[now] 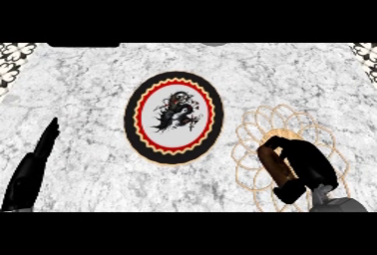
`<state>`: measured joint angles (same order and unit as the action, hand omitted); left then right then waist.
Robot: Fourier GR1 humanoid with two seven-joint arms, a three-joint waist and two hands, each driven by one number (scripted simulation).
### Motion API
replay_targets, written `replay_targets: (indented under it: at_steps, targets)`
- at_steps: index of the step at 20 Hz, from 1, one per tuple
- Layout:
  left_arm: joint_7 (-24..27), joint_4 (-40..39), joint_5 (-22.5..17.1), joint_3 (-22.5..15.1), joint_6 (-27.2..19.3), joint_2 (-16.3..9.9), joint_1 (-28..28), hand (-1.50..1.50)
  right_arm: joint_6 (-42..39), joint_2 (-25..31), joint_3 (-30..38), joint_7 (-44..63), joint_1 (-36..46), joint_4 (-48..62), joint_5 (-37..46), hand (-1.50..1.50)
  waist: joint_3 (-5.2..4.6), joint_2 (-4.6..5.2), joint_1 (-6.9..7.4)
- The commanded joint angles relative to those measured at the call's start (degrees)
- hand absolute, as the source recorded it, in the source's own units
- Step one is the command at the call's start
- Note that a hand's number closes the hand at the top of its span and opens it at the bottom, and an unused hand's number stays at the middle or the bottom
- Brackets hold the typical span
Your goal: Pick the sweet potato from the placemat and place it in the plate
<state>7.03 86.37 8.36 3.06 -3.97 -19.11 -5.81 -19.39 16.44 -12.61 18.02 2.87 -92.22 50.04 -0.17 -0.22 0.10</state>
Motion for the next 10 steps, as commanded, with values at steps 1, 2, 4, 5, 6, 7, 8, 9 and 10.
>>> replay_targets:
  at_steps: [1, 2, 4, 5, 6, 7, 8, 9, 10]
  targets:
    - [-2.39, 3.82, 3.07, -2.37, -0.8, 2.93, -1.13, 0.0, 3.38, -1.81, 0.18, -3.19, 3.25, 7.73, 2.97, 1.5, 0.19, 0.22, 0.18]
    - [1.53, -0.78, 0.89, -0.07, 0.5, 1.17, -0.93, 0.0, -0.17, 0.77, 2.41, -7.05, 10.33, 12.24, -0.06, 1.5, 0.18, 0.37, 0.68]
    - [0.5, -0.54, 0.49, -0.85, 1.37, 0.63, 2.39, 0.0, -4.93, 5.76, 4.73, -13.61, 18.73, 17.71, -3.15, 1.5, 0.29, 1.19, 3.24]
    - [0.46, -0.7, 1.29, -1.79, 1.33, 0.78, 3.05, 0.0, -4.78, 7.8, 5.12, -16.47, 20.64, 19.87, -2.86, 1.5, 0.4, 1.91, 4.74]
    - [1.88, -1.12, 0.11, -0.81, 2.54, -0.21, 3.61, 0.0, -7.17, 10.42, 6.13, -19.25, 22.97, 20.14, -4.22, 1.5, 0.35, 2.24, 5.61]
    - [1.07, 0.18, 0.67, -2.27, 2.59, 0.51, 3.87, 0.0, -6.81, 9.99, 5.67, -20.61, 25.16, 21.45, -4.12, 1.5, 0.51, 2.72, 7.36]
    - [1.24, -0.43, 0.72, -2.13, 2.51, 0.53, 4.14, 0.0, -6.35, 10.49, 6.15, -22.01, 27.69, 24.64, -3.78, 1.5, 0.48, 2.92, 7.74]
    - [2.03, -0.25, 1.76, -3.14, 1.64, 1.44, 3.23, 0.0, -6.1, 13.13, 7.65, -25.78, 29.4, 26.89, -4.32, 1.5, 0.49, 2.7, 7.27]
    - [0.63, 0.81, 0.81, -3.03, 2.35, 1.45, 3.97, 0.0, -4.09, 13.87, 7.96, -27.95, 31.05, 29.51, -3.45, 1.5, 0.56, 2.64, 7.32]
